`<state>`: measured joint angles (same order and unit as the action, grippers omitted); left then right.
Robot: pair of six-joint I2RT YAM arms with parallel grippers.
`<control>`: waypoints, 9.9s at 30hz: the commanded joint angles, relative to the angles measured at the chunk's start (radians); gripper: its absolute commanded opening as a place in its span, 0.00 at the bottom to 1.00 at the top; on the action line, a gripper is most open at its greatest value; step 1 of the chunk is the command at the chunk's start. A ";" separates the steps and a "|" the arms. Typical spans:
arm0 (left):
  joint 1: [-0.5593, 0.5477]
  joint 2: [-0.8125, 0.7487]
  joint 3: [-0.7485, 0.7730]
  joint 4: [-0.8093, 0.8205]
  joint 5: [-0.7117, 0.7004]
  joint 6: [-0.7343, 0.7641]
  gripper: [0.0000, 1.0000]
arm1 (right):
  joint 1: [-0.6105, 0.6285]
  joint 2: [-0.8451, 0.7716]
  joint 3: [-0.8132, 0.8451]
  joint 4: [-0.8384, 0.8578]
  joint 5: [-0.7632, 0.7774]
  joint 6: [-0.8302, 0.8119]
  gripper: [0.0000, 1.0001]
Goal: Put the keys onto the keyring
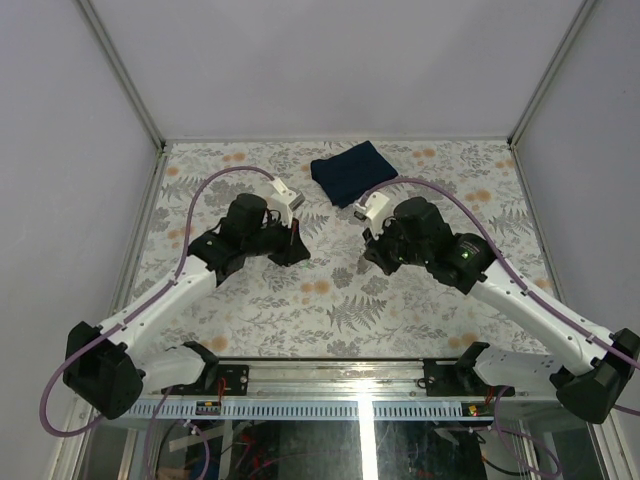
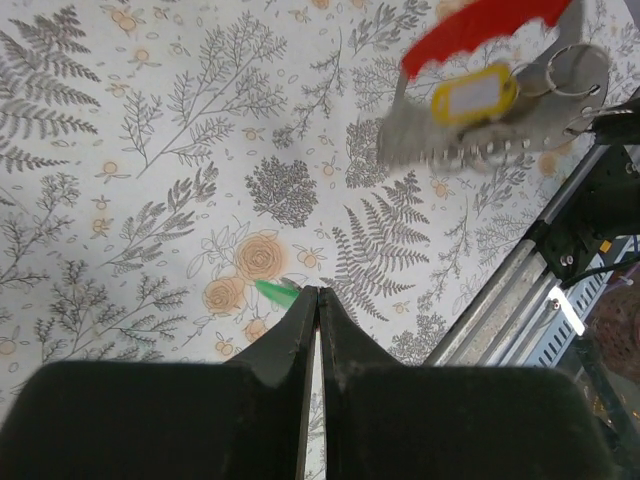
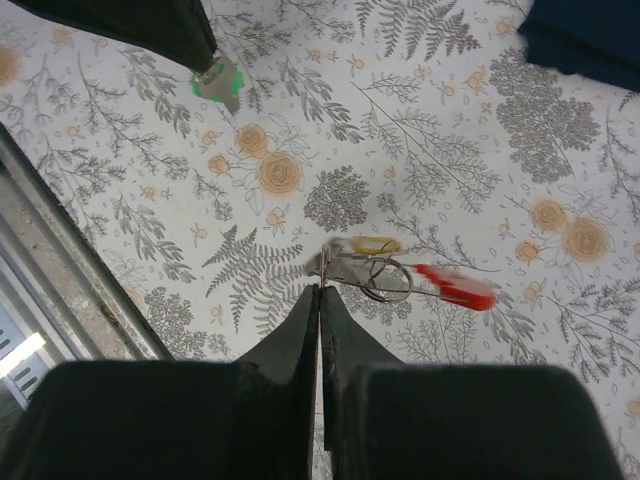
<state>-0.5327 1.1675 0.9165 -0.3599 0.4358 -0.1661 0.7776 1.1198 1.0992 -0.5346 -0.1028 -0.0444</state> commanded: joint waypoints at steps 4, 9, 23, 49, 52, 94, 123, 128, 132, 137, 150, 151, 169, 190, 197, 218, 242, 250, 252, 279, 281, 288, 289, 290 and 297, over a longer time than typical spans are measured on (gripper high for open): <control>-0.010 -0.025 -0.024 0.098 0.047 -0.028 0.00 | -0.003 0.016 0.109 -0.018 -0.234 -0.085 0.00; -0.009 -0.082 -0.011 0.220 0.138 0.042 0.00 | -0.009 0.053 0.113 0.016 -0.480 -0.192 0.00; -0.004 -0.308 -0.025 0.512 0.567 0.138 0.00 | -0.036 -0.007 0.234 0.025 -0.898 -0.352 0.00; -0.069 -0.265 0.089 0.607 0.743 0.068 0.00 | -0.036 0.085 0.335 0.103 -1.116 -0.243 0.00; -0.077 -0.260 0.092 0.605 0.747 0.069 0.00 | -0.035 0.093 0.335 0.108 -1.118 -0.239 0.00; -0.115 -0.238 0.148 0.460 0.776 0.152 0.00 | -0.036 0.082 0.351 0.071 -1.109 -0.247 0.00; -0.115 -0.251 0.155 0.415 0.733 0.190 0.00 | -0.036 0.036 0.398 -0.141 -1.000 -0.380 0.00; -0.114 -0.248 0.155 0.415 0.717 0.194 0.00 | -0.036 0.054 0.412 -0.149 -1.067 -0.376 0.00; -0.115 -0.242 0.158 0.415 0.715 0.193 0.00 | -0.036 0.079 0.420 -0.138 -1.097 -0.366 0.00; -0.115 -0.242 0.160 0.415 0.716 0.191 0.00 | -0.035 0.086 0.409 -0.084 -1.115 -0.321 0.00; -0.115 -0.232 0.166 0.416 0.728 0.187 0.00 | -0.034 0.125 0.392 -0.001 -1.134 -0.255 0.00; -0.115 -0.232 0.166 0.415 0.728 0.187 0.00 | -0.034 0.127 0.391 0.002 -1.134 -0.253 0.00; -0.115 -0.222 0.177 0.416 0.727 0.188 0.00 | -0.034 0.146 0.372 -0.022 -1.138 -0.270 0.00; -0.119 -0.220 0.181 0.417 0.780 0.178 0.00 | -0.034 0.119 0.382 -0.035 -1.104 -0.287 0.00; -0.121 -0.221 0.180 0.414 0.795 0.179 0.00 | -0.035 0.110 0.383 -0.034 -1.089 -0.285 0.00; -0.127 -0.219 0.188 0.373 0.813 0.198 0.00 | -0.035 0.083 0.385 -0.049 -1.058 -0.287 0.00; -0.130 -0.215 0.203 0.302 0.808 0.244 0.00 | -0.035 0.038 0.406 -0.091 -1.000 -0.298 0.00; -0.130 -0.216 0.204 0.285 0.803 0.253 0.00 | -0.035 0.025 0.413 -0.100 -0.987 -0.297 0.00; -0.130 -0.217 0.204 0.285 0.802 0.252 0.00 | -0.035 0.022 0.414 -0.101 -0.986 -0.298 0.00; -0.130 -0.237 0.100 0.282 0.544 0.197 0.00 | -0.035 -0.217 0.138 0.168 -0.580 -0.335 0.00; -0.131 -0.228 0.088 0.260 0.503 0.188 0.00 | -0.036 -0.219 0.132 0.161 -0.564 -0.339 0.00; -0.130 -0.140 -0.048 0.149 0.288 0.123 0.00 | -0.036 -0.175 0.198 0.025 -0.512 -0.364 0.00; -0.129 -0.123 -0.069 0.139 0.266 0.120 0.00 | -0.035 -0.172 0.198 0.018 -0.508 -0.366 0.00; -0.131 -0.108 -0.090 0.134 0.237 0.117 0.00 | -0.035 -0.172 0.199 0.014 -0.507 -0.366 0.00; -0.146 0.044 -0.128 0.037 -0.011 0.128 0.00 | -0.036 -0.161 0.194 -0.028 -0.490 -0.365 0.00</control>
<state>-0.6636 1.1431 0.7624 -0.2531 0.6132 -0.0315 0.7452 0.9512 1.2461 -0.5606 -0.6132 -0.3996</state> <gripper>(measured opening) 0.002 0.009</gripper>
